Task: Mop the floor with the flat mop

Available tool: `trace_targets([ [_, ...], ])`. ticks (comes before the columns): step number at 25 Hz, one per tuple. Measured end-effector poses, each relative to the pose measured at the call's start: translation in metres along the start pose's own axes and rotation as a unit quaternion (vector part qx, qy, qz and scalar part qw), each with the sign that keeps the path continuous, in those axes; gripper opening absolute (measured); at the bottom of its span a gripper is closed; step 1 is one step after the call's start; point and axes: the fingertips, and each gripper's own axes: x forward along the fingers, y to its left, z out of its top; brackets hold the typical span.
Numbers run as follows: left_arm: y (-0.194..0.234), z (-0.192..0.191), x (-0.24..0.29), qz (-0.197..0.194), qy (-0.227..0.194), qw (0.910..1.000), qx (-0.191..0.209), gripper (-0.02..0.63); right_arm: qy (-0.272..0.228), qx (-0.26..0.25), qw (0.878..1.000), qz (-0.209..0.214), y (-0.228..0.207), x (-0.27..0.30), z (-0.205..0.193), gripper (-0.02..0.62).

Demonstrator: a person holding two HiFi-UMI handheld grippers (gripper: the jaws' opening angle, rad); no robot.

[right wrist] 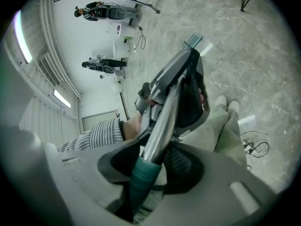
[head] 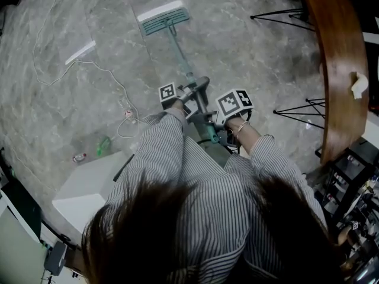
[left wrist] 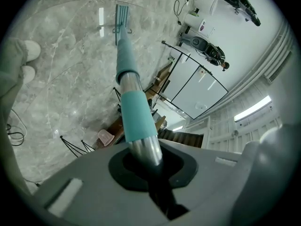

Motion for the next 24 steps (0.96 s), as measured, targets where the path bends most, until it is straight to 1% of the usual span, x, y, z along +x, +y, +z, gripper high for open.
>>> trace_targets([
  [7, 0.001, 0.0, -0.009, 0.01, 0.01, 0.9999, 0.005, 0.02, -0.007, 0.0, 1.0, -0.001, 0.002, 0.01, -0.003, 0.147],
  [16, 0.001, 0.0, -0.018, 0.019, 0.02, 0.9996, 0.008, 0.021, 0.006, -0.003, 1.0, -0.008, 0.005, 0.02, -0.008, 0.147],
  [24, 0.001, 0.0, -0.019, 0.012, 0.018, 0.9997, 0.01, 0.021, 0.003, -0.002, 1.0, -0.009, 0.005, 0.02, -0.008, 0.147],
])
